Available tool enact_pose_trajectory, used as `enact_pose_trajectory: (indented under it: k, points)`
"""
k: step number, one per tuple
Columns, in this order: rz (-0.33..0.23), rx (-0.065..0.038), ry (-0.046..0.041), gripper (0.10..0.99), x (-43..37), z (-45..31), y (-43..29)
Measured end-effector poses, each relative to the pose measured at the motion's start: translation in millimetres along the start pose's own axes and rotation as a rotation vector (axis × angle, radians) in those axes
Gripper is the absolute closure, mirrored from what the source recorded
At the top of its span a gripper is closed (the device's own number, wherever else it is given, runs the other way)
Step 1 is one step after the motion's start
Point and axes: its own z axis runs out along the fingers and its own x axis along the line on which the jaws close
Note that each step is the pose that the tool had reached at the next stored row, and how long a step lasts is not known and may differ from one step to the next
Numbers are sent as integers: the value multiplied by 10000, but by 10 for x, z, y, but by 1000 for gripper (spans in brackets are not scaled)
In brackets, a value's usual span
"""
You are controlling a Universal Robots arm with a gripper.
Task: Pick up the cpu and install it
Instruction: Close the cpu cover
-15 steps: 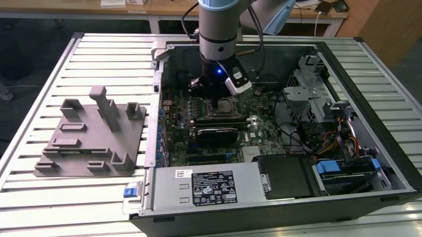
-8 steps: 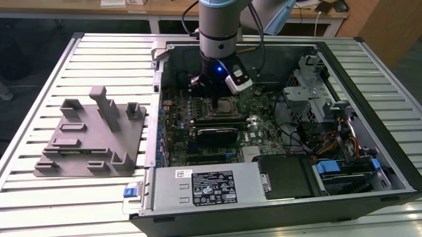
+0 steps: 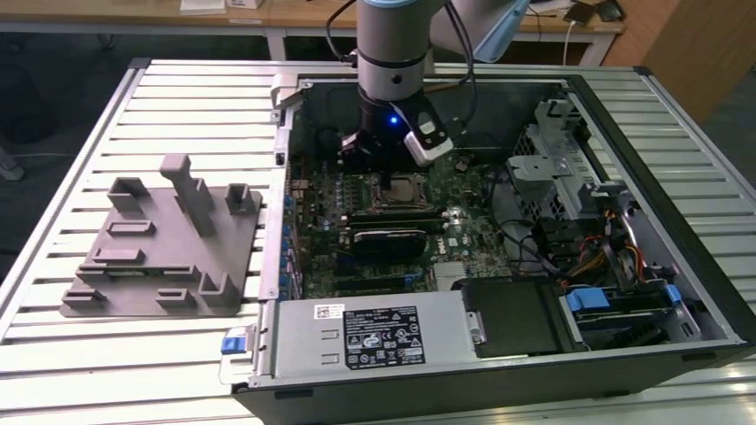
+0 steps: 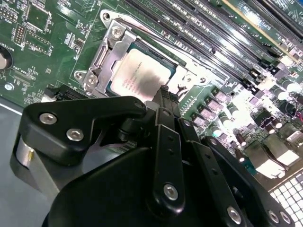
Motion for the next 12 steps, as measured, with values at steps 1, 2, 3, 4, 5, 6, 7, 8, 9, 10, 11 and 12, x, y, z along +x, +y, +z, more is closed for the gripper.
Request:
enact_pose_trajectory:
  k: [1,2,3,4,5,6,7,8,9,10,11,12]
  points:
    - [0,2,2,980,-9,-1,-1]
    - [0,1,2,980,-23,0,-1]
    - [2,0,0,980,-42,1,-2]
    - [3,0,0,980,-67,2,-3]
    - [2,1,1,980,-97,2,-5]
    - [0,1,1,980,-131,4,-6]
    - [2,0,1,980,-162,5,-8]
    - [3,1,2,980,-193,6,-9]
    - [2,0,2,980,-221,7,-11]
    - [0,1,2,980,-243,7,-12]
    - [0,3,2,980,-256,8,-13]
    - [3,7,2,980,-258,8,-13]
